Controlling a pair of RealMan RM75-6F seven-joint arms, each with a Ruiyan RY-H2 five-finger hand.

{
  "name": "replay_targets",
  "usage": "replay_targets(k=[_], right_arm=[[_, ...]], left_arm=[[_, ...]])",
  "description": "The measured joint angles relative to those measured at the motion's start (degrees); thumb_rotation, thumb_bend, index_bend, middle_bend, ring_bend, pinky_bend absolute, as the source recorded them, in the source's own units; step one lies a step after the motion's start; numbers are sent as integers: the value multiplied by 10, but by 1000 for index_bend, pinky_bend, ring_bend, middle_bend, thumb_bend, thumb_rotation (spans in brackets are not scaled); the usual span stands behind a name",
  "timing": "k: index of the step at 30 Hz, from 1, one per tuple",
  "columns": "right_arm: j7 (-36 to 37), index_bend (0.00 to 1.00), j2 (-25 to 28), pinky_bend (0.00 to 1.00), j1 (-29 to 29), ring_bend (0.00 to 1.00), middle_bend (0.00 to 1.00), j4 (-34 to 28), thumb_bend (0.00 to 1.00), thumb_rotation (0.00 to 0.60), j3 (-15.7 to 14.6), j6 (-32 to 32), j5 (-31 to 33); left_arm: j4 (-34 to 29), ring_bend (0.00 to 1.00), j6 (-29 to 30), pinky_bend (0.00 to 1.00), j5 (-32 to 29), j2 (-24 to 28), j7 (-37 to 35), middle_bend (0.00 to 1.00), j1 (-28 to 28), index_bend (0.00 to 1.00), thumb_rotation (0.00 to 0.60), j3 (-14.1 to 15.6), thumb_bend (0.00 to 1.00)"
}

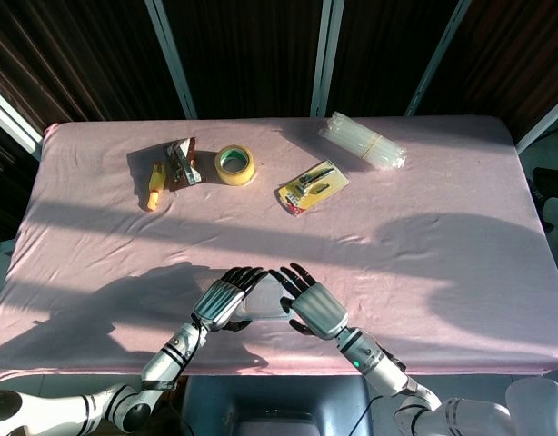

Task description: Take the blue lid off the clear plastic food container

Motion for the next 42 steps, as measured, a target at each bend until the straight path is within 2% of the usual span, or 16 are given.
replay_targets(k=[42], right_arm=[[-29, 666, 5, 0, 19, 0, 132, -37, 411, 600, 13, 3, 35]], left_arm=[[1, 367, 8, 395, 14, -1, 18, 383, 5, 0, 600, 14, 295]])
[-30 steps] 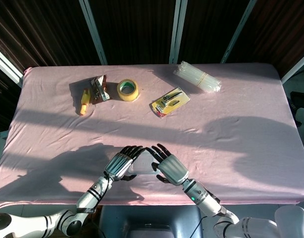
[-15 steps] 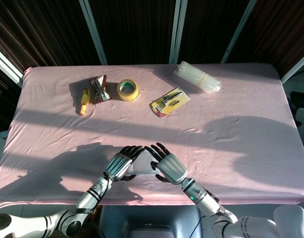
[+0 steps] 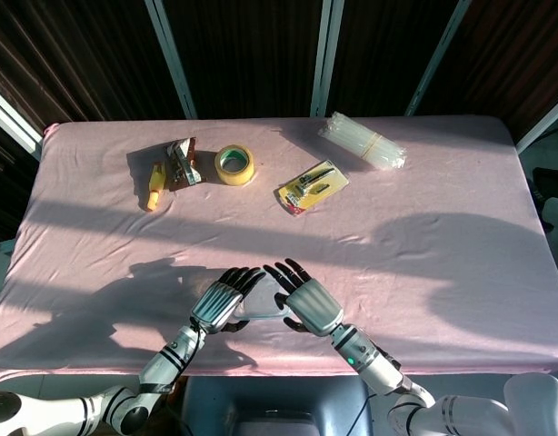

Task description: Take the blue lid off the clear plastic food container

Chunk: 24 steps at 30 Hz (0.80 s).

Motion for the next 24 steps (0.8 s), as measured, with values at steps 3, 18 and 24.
replay_targets(k=[3, 18, 24], right_arm=[[-4, 666, 1, 0, 2, 0, 132, -4, 411, 600, 3, 0, 3], [12, 643, -18, 0, 21, 0, 144, 34, 411, 600, 17, 20, -14], [25, 667, -34, 0, 27, 0, 160, 59, 448, 600, 16, 30, -23]], left_arm=[[0, 368, 1, 395, 1, 0, 2, 383, 1, 0, 600, 1, 295], [-23, 368, 13, 396, 20, 19, -3, 386, 9, 0, 600, 11, 295], [-40, 368, 19, 395, 32, 31, -8, 387, 12, 0, 600, 14, 295]])
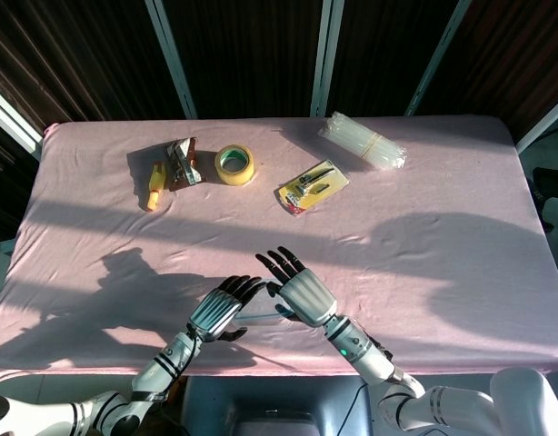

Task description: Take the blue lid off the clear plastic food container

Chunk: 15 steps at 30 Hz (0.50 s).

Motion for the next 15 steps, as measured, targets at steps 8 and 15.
replay_targets(k=[8, 15], right_arm=[[5, 779, -14, 0, 3, 32, 201, 20, 625, 600, -9, 18, -18], [13, 796, -13, 2, 2, 55, 223, 29, 699, 600, -15, 34, -30]], left_arm=[[4, 332, 15, 313, 16, 1, -15, 364, 3, 0, 600, -2, 293], [36, 236, 37, 182, 40, -6, -60, 306, 7, 0, 600, -7, 294]])
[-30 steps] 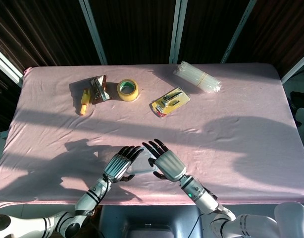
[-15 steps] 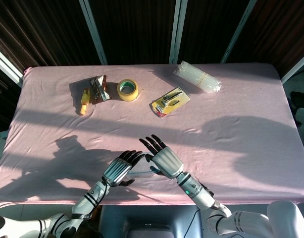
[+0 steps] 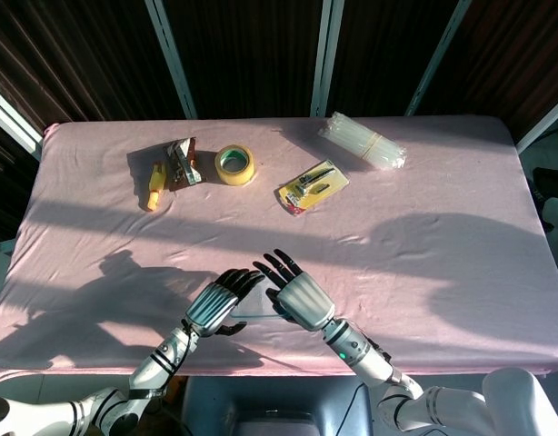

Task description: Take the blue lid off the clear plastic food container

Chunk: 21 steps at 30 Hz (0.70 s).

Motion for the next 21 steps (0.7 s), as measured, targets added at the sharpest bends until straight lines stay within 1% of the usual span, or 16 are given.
replay_targets(k=[2, 3, 4, 6, 10, 12, 17, 21], right_arm=[[0, 797, 3, 2, 0, 55, 223, -1, 699, 600, -1, 4, -3], [0, 798, 6, 2, -1, 55, 223, -2, 699, 600, -2, 6, -5], [0, 799, 9, 2, -1, 55, 223, -4, 699, 600, -3, 8, -7], [1, 799, 16, 2, -3, 55, 223, -9, 699, 600, -5, 14, -11], [1, 799, 29, 2, -5, 55, 223, -19, 699, 600, -7, 24, -18], [1, 800, 35, 2, -6, 58, 223, -25, 699, 600, -8, 28, -21], [-7, 801, 46, 5, -8, 63, 223, -36, 699, 600, -7, 33, -25], [-15, 802, 58, 6, -11, 63, 223, -45, 699, 600, -8, 37, -26]], left_arm=[[4, 172, 4, 152, 4, 0, -8, 239, 1, 0, 600, -1, 295], [8, 99, 8, 127, 7, 1, -13, 162, 1, 0, 600, -1, 296], [11, 53, 9, 110, 8, 2, -16, 103, 2, 0, 600, -1, 296], [16, 1, 12, 69, 8, 5, -24, 14, 4, 0, 600, -3, 297], [24, 0, 20, 13, 9, 9, -36, 0, 8, 0, 600, -7, 297], [29, 0, 25, 2, 10, 11, -38, 0, 10, 0, 600, -8, 297], [24, 0, 26, 0, 7, 19, -38, 0, 15, 0, 600, -7, 297], [17, 0, 38, 0, 13, 27, -36, 0, 21, 0, 600, -5, 297]])
